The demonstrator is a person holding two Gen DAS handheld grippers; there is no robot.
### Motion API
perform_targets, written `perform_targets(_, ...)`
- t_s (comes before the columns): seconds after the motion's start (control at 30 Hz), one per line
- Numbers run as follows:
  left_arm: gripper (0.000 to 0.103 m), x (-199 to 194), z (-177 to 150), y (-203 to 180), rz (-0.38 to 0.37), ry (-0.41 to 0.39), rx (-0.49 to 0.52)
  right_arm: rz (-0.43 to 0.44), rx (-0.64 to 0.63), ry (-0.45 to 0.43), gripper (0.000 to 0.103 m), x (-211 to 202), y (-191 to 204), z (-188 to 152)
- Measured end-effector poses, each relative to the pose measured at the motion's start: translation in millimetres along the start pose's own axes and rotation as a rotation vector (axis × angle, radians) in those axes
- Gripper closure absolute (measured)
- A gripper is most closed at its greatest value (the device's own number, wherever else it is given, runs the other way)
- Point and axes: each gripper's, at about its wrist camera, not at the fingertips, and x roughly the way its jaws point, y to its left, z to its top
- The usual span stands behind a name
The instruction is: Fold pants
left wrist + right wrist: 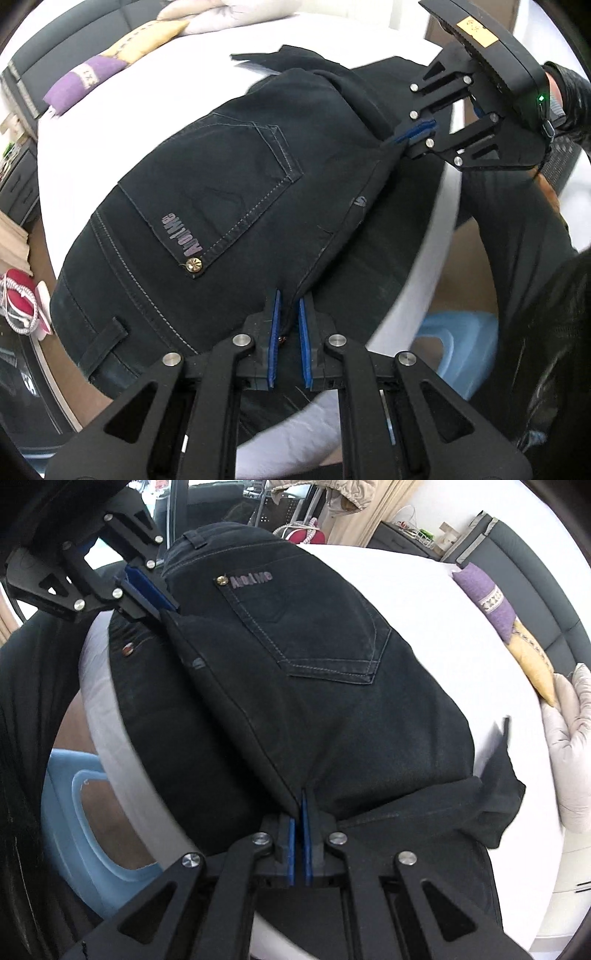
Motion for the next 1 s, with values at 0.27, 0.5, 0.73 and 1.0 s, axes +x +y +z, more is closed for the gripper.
perform_targets(0.27,0.094,-5.5,3.4,-11.2,-0.039,0.031,0.039,-0.014,0.008,0.018,0.099,0.9,16.5,0.3)
perform_targets(0.5,0.094,-10.7,-0.8,4.1,-0.041,0.037,0.034,-0.061,-0.028,0.032,0.098,2.1,33.9,-2.6)
perform_targets(0.73,0.091,-8.2,2.8,7.9,-0.020,0.061,0.058,-0.079,-0.020,0.039,0.096,18.6,40.6,-3.3)
perform_targets(1.0,0.090,-59.8,23.1,28.0,-0.092,0.034,0.063,-0.081,0.022,0.027,0.096,17.0,45.4,-7.7)
